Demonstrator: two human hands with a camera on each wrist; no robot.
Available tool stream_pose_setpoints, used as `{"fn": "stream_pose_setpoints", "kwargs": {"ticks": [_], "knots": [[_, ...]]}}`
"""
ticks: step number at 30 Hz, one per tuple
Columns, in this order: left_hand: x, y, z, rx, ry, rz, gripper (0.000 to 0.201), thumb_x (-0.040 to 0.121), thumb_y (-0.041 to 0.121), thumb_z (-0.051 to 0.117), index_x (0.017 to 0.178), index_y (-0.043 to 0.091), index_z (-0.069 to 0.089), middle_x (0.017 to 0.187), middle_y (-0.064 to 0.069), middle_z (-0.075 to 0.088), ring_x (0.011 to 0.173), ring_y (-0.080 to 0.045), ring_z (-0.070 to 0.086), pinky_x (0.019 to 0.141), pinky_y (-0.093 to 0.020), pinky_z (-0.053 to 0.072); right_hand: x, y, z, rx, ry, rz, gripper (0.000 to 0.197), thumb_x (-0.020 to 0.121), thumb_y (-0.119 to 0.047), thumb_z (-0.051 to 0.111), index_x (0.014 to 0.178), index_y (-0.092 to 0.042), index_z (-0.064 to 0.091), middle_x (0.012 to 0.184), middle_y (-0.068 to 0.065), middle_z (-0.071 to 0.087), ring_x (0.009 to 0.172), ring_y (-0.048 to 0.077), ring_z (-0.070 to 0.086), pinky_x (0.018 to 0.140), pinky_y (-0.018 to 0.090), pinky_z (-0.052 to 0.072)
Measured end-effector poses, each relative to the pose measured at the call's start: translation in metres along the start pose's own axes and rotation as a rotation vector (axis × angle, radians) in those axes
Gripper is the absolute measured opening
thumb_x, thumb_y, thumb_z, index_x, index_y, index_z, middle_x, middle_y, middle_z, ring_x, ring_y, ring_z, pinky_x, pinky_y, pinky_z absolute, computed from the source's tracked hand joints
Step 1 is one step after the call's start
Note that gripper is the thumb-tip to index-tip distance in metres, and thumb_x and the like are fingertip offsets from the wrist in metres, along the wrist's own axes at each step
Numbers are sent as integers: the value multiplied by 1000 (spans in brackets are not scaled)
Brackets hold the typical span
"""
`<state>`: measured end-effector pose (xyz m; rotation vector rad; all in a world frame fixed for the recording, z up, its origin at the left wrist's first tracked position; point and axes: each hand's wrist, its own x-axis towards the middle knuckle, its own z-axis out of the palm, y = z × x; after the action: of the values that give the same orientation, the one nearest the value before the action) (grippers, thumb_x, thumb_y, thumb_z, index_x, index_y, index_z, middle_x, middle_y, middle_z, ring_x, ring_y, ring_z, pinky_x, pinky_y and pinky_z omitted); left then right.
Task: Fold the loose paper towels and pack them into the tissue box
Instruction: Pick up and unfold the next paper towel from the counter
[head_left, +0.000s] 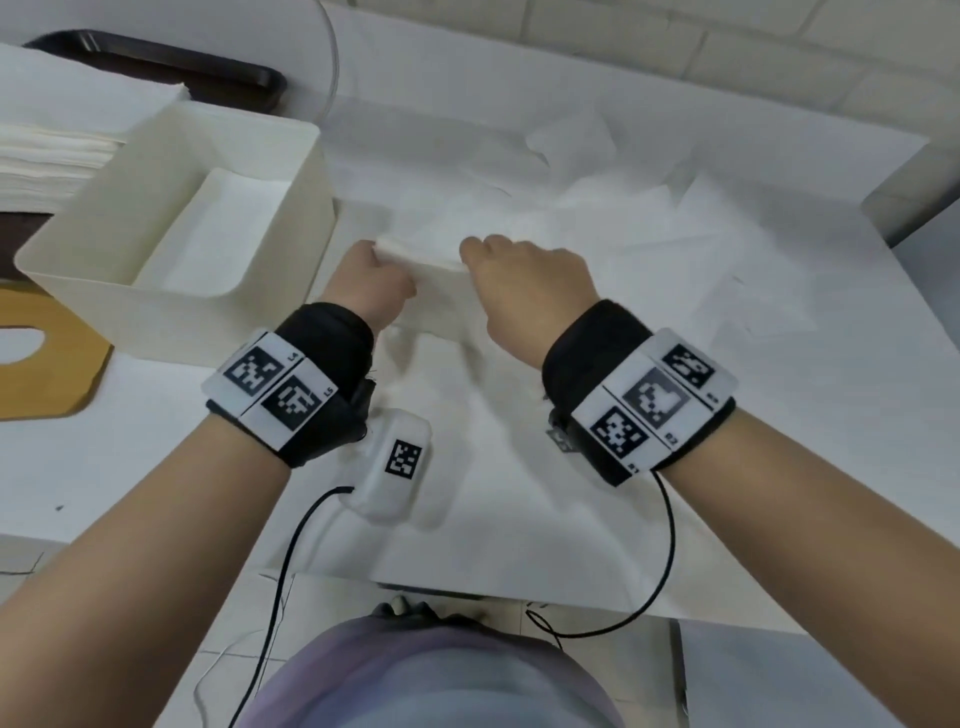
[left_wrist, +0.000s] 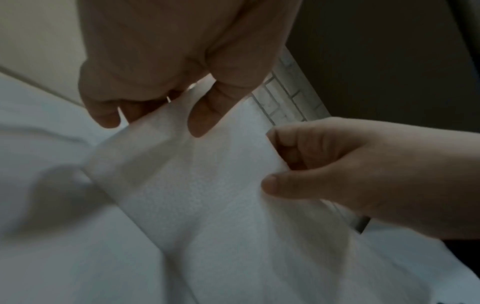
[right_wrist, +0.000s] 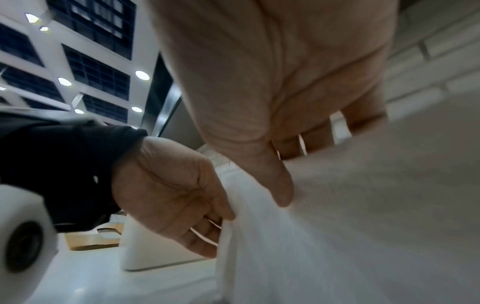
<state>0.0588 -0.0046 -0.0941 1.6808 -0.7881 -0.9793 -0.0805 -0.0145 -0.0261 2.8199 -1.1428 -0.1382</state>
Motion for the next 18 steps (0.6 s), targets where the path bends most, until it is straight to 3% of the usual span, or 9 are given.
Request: {"fn": "stream_pose_setpoints", "kwargs": {"ticks": [3, 5, 7, 10, 12, 13, 15, 16, 18], "knots": [[-2, -2, 2, 70, 20, -35, 23, 81, -5, 42, 97, 4, 55, 108, -17, 59, 107, -31, 53, 93, -36, 40, 4, -4, 12, 35, -73, 28, 42, 85, 5, 34, 126, -7, 35, 91, 10, 40, 64, 22, 33, 48, 27, 13], [0, -4, 2, 38, 48, -49, 26, 84, -5, 41, 104, 6, 54, 110, -17, 57, 111, -31, 51, 98, -38, 38, 7, -4, 14, 38, -71, 34, 43, 84, 5, 34, 125, -7, 35, 75, 5, 28, 53, 17, 23, 47, 27, 13], [-1, -3, 1, -26, 88, -72, 28, 86, 1, 49, 114, 7, 46, 108, -10, 54, 116, -31, 50, 99, -37, 38, 9, 0, 12, 79, -52, 43, 43, 84, 6, 34, 125, -8, 35, 80, 4, 31, 54, 17, 25, 47, 27, 15], [-5, 1, -1, -174, 125, -63, 62, 79, 22, 66, 128, 9, 31, 126, -11, 50, 120, -28, 50, 105, -39, 39, 13, 13, 8, 328, 1, 116, 37, 87, 3, 33, 123, -7, 34, 83, 0, 37, 57, 15, 33, 48, 27, 23], [-12, 7, 0, -128, 79, -40, 75, 79, 41, 61, 139, 10, 28, 134, -11, 48, 121, -28, 49, 107, -41, 37, 14, 19, 6, 669, 32, 163, 31, 92, -1, 33, 123, -6, 32, 76, 0, 42, 60, 15, 40, 51, 25, 33], [-16, 11, 1, -90, 43, -29, 76, 76, 48, 57, 138, 11, 32, 132, -10, 51, 120, -30, 51, 106, -43, 38, 14, 20, 4, 841, 41, 181, 30, 95, -3, 33, 124, -7, 31, 80, 5, 49, 65, 18, 47, 55, 24, 39], [-22, 17, 1, -58, 1, -5, 68, 75, 48, 51, 131, 11, 41, 116, -5, 60, 107, -27, 58, 100, -41, 44, 15, 19, 5, 1077, 32, 230, 29, 96, -7, 32, 125, -9, 29, 106, 19, 58, 90, 31, 58, 76, 36, 48], [-23, 17, 1, -47, 14, 11, 58, 81, 42, 52, 129, 11, 40, 108, 1, 60, 98, -20, 59, 94, -37, 46, 16, 19, 7, 1145, 10, 255, 28, 96, -8, 32, 124, -11, 28, 116, 20, 56, 100, 34, 58, 84, 41, 48], [-25, 19, 0, -30, 21, 64, 38, 92, 22, 49, 125, 11, 34, 95, 9, 54, 85, -7, 55, 81, -29, 47, 21, 20, 15, 1242, -59, 279, 24, 96, -11, 33, 119, -16, 27, 121, 19, 54, 101, 33, 57, 84, 42, 47]]}}
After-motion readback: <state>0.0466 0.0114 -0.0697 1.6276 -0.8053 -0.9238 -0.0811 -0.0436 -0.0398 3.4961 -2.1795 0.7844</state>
